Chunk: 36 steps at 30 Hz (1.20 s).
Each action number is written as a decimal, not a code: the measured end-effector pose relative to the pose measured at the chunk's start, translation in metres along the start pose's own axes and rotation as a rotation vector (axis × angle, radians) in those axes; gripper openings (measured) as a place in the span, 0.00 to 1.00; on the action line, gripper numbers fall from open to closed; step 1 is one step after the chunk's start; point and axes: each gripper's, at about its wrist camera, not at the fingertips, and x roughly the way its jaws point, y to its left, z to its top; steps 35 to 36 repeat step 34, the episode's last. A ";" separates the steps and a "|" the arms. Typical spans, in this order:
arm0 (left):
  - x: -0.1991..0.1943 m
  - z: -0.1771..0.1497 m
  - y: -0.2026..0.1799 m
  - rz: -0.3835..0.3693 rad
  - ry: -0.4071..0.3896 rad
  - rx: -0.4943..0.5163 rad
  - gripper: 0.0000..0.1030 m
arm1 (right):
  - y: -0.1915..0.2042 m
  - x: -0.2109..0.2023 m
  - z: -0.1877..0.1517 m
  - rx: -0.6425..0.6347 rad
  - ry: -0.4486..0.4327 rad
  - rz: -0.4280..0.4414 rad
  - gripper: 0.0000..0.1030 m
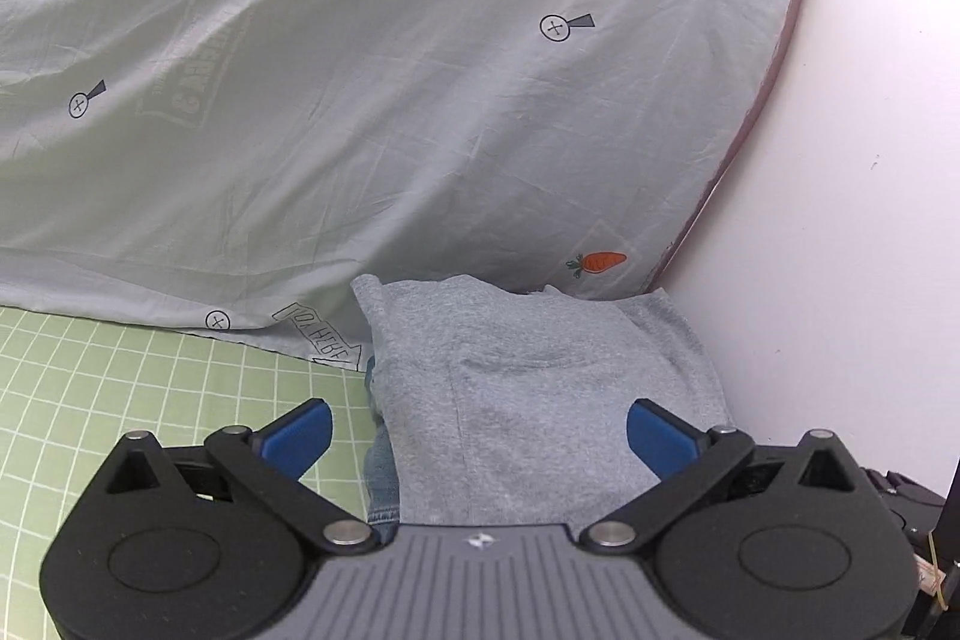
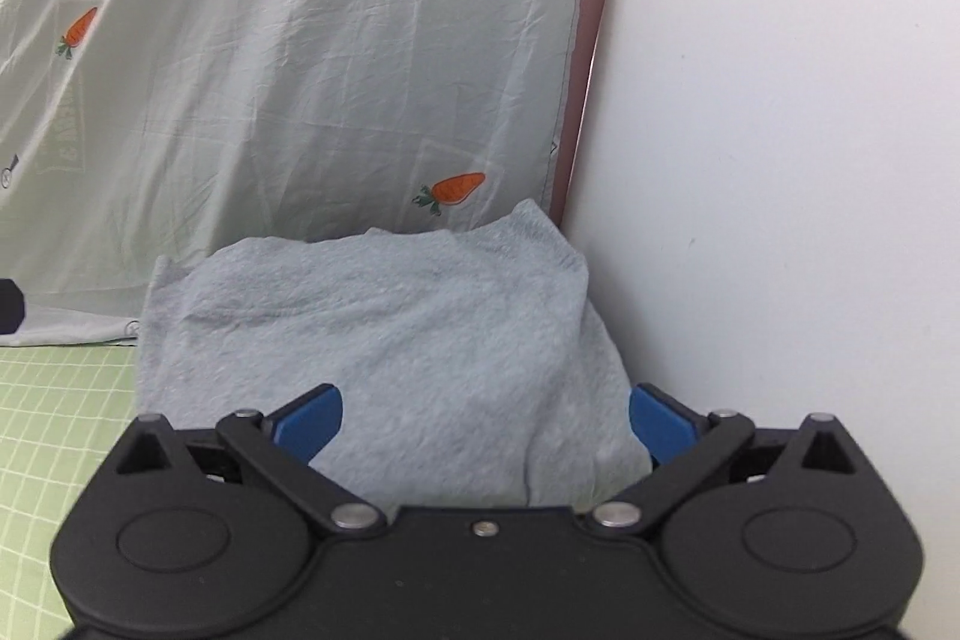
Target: Fold clothes
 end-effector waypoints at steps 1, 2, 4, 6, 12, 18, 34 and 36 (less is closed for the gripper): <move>-0.007 -0.004 -0.002 0.011 0.042 0.013 1.00 | 0.003 -0.011 -0.007 0.021 0.014 0.010 1.00; -0.013 -0.008 -0.003 0.012 0.084 0.038 1.00 | 0.006 -0.021 -0.014 0.041 0.028 0.019 1.00; -0.028 -0.019 -0.003 0.002 0.125 0.098 1.00 | 0.016 -0.042 -0.027 0.040 0.046 0.039 1.00; -0.047 -0.031 -0.001 0.011 0.134 0.147 1.00 | 0.028 -0.064 -0.042 0.026 0.060 0.026 1.00; -0.093 -0.061 0.023 -0.049 0.174 0.190 1.00 | 0.055 -0.122 -0.078 0.073 0.089 -0.027 1.00; -0.132 -0.078 0.044 -0.066 0.199 0.247 1.00 | 0.082 -0.171 -0.101 0.106 0.089 -0.078 1.00; -0.188 -0.090 0.072 -0.102 0.180 0.317 1.00 | 0.124 -0.236 -0.123 0.131 0.063 -0.149 1.00; -0.188 -0.090 0.072 -0.102 0.180 0.317 1.00 | 0.124 -0.236 -0.123 0.131 0.063 -0.149 1.00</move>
